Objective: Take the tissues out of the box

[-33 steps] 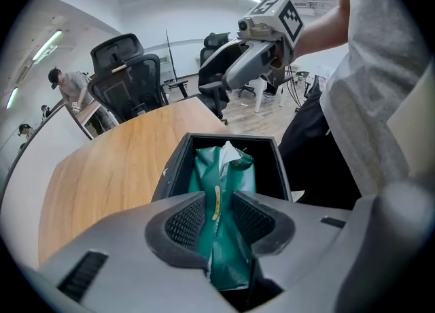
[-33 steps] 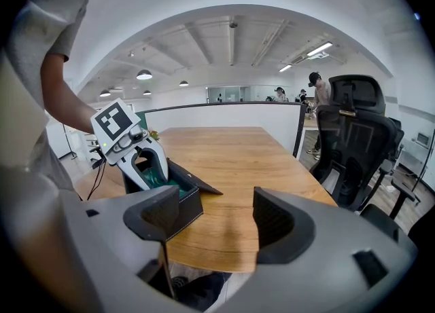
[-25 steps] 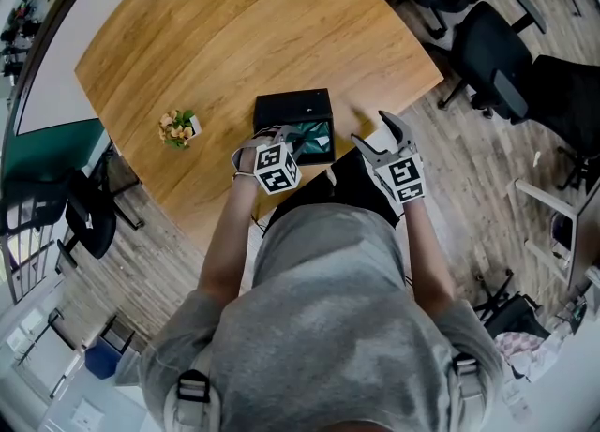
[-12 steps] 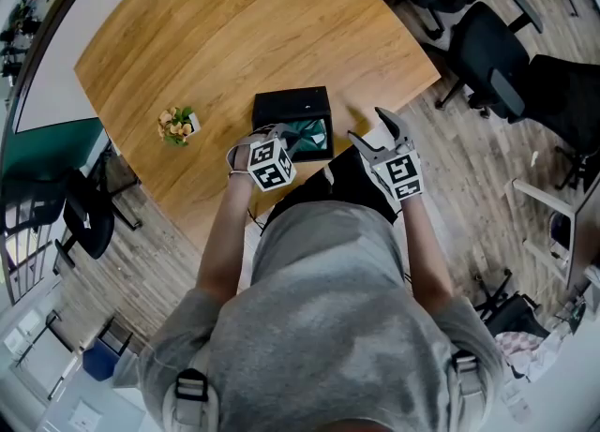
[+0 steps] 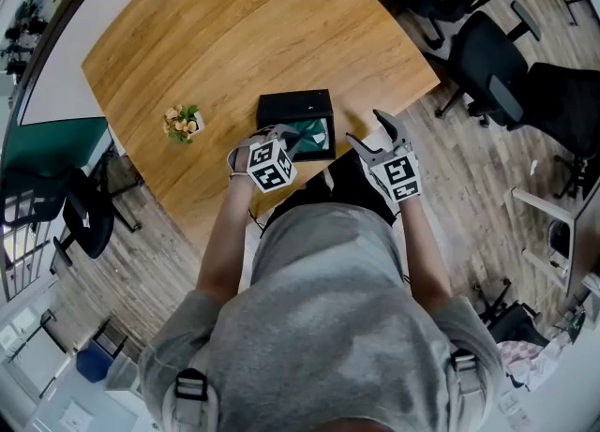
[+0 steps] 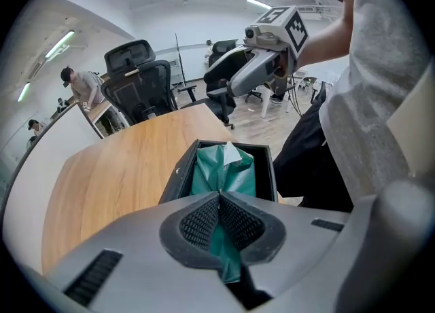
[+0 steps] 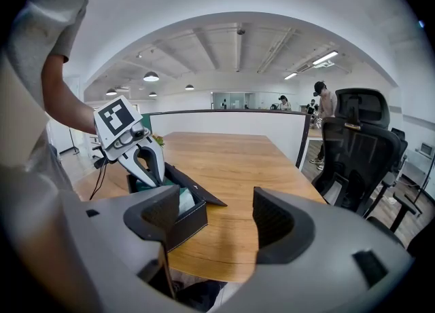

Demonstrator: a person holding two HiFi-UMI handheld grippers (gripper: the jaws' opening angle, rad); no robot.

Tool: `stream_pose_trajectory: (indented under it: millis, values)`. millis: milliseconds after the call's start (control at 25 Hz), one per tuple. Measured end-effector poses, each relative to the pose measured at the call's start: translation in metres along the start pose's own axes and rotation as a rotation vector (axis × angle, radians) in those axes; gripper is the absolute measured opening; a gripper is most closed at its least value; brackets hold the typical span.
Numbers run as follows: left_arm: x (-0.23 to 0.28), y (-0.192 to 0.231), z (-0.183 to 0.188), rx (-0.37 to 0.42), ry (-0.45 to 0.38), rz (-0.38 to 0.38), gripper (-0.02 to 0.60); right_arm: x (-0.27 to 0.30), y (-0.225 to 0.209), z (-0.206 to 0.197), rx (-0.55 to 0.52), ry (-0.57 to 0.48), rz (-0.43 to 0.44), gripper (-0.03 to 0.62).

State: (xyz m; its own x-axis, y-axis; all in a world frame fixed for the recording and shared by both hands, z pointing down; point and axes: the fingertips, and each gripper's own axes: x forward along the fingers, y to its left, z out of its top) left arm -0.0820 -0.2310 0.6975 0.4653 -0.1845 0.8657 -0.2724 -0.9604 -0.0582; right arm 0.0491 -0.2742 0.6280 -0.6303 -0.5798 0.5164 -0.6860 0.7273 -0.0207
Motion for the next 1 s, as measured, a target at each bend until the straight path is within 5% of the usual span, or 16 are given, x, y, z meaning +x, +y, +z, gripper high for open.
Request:
stream_pose_trajectory:
  millis: [720, 1000]
  values:
    - [-0.072, 0.004, 0.02, -0.069, -0.157, 0.183, 0.021, -0.016, 0.03, 0.015, -0.035, -0.067, -0.005, 0.342]
    - [-0.126, 0.005, 0.038, -0.19, -0.338, 0.277, 0.02, -0.026, 0.048, 0.036, -0.089, -0.101, -0.012, 0.33]
